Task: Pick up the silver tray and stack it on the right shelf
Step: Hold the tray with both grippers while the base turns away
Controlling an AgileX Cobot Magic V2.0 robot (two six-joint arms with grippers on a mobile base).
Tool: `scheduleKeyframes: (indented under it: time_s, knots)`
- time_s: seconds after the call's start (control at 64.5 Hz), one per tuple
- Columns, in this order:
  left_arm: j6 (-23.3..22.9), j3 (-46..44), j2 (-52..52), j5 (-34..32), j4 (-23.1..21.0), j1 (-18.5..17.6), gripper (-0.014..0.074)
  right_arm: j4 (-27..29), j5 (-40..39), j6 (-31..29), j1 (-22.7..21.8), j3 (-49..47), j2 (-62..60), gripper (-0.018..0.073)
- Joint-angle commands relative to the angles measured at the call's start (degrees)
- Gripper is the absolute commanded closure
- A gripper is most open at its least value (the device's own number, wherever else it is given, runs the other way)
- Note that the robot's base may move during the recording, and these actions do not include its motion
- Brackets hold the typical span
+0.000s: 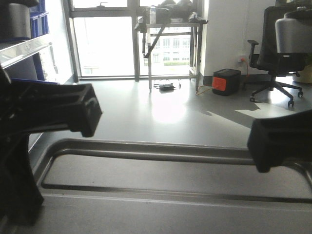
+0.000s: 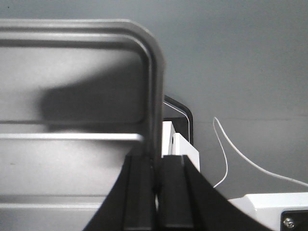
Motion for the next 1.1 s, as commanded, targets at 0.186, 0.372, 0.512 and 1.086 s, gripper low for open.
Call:
scheduleKeyframes:
  time_s: [0.186,0.372,0.512,1.086]
  knots:
    - [-0.2,-0.8,-1.2,7.9,4.8,0.3,0.0689,-4.4,14.2,-0.1,-0.6,-0.6,-1.0,0.0501]
    - [-0.2,-0.8,-1.2,7.9,4.8,0.3,0.0689,-4.4,14.2,-0.1,-0.6,-0.6,-1.0,0.0501]
    - [-0.2,-0.8,-1.1,7.9,4.9,0.4,0.0689,-4.5,14.4,-0.1,-0.6,-0.6,-1.0,0.0501]
    - [-0.2,-0.8,-1.1,7.9,5.4,0.4,0.0689,-4.5,14.4,-0.1,-0.6,-0.6,-1.0,0.0501]
